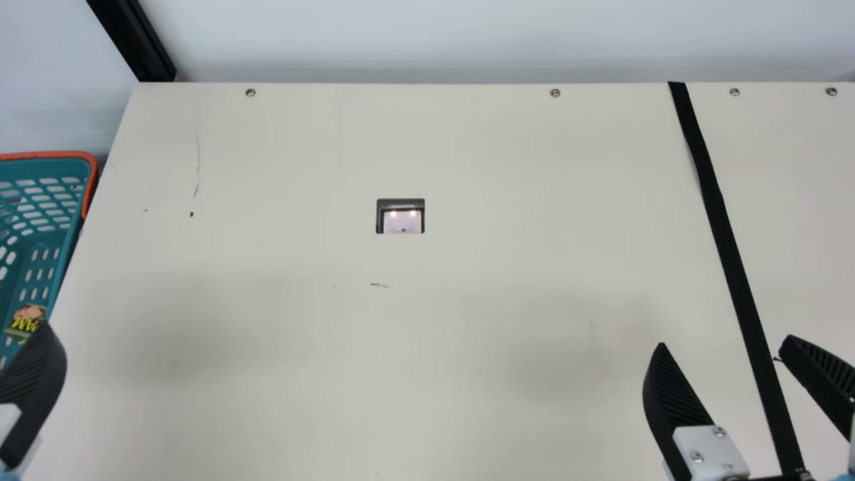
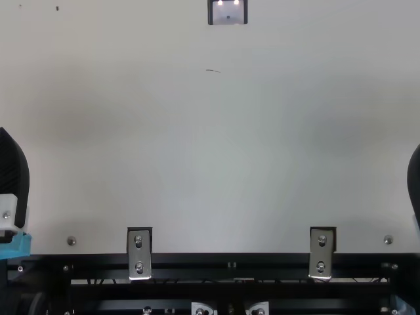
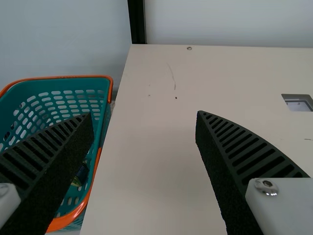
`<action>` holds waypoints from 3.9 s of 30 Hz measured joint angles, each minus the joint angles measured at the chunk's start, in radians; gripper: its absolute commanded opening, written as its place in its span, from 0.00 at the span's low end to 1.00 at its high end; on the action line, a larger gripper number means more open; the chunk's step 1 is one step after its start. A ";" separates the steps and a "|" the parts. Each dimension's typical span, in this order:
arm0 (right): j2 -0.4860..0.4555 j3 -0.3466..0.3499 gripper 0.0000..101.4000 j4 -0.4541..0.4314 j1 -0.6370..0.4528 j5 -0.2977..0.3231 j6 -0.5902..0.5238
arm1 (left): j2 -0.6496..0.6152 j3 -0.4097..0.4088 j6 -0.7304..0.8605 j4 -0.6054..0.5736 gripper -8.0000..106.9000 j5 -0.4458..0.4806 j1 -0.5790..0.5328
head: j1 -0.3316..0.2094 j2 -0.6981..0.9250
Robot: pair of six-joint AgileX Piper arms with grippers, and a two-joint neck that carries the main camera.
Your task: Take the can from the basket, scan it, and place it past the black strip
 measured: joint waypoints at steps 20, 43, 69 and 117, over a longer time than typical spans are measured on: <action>0.000 0.000 1.00 0.000 0.000 0.000 0.000 | 0.000 0.000 0.000 0.000 0.85 0.000 0.000 | 0.000 0.000; 0.000 0.000 1.00 0.000 0.000 0.000 0.000 | 0.000 0.000 0.000 0.000 0.85 0.000 0.000 | 0.005 0.000; 0.000 0.000 1.00 0.000 0.000 0.000 0.000 | 0.000 0.000 0.000 0.000 0.85 0.000 0.000 | 0.000 0.000; 0.000 0.000 1.00 0.000 0.000 0.000 0.000 | 0.000 0.000 0.000 0.000 0.85 0.000 0.000 | -0.072 0.543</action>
